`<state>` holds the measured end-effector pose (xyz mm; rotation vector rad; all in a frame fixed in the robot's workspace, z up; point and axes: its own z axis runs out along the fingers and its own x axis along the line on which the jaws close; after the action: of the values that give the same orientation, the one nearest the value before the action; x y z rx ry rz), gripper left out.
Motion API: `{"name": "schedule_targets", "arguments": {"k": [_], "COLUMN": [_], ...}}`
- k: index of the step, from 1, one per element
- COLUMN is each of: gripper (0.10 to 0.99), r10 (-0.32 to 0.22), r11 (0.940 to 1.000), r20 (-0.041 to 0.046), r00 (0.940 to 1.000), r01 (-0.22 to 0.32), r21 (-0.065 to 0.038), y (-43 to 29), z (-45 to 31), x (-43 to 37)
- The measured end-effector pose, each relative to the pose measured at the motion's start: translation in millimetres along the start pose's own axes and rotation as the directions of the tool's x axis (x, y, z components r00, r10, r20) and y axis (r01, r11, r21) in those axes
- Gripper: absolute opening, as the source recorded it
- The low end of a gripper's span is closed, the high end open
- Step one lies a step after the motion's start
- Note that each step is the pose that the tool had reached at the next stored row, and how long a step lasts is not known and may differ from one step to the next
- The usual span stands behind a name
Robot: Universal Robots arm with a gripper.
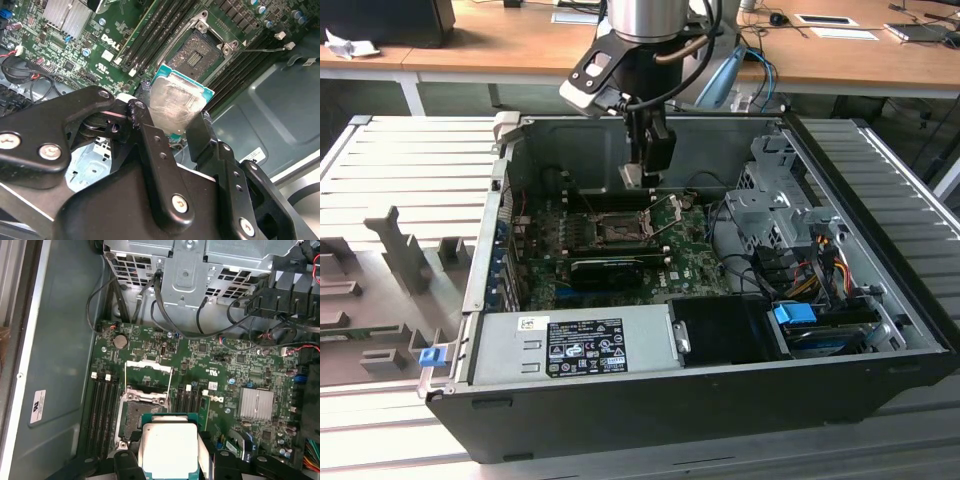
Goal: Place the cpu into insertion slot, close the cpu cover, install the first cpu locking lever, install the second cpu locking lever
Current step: 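Place the cpu into insertion slot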
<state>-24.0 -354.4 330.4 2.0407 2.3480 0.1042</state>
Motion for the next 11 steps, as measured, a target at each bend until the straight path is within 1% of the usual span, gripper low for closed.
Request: {"name": "schedule_targets", "arguments": {"k": [11], "gripper": [0.529], "r10": [0.000], "r11": [1.0000], "r20": [-0.0010], "r00": [1.0000], "r01": [0.000], "r21": [0.004], "y": [-0.4], "z": [6.5], "x": [-0.3]}}
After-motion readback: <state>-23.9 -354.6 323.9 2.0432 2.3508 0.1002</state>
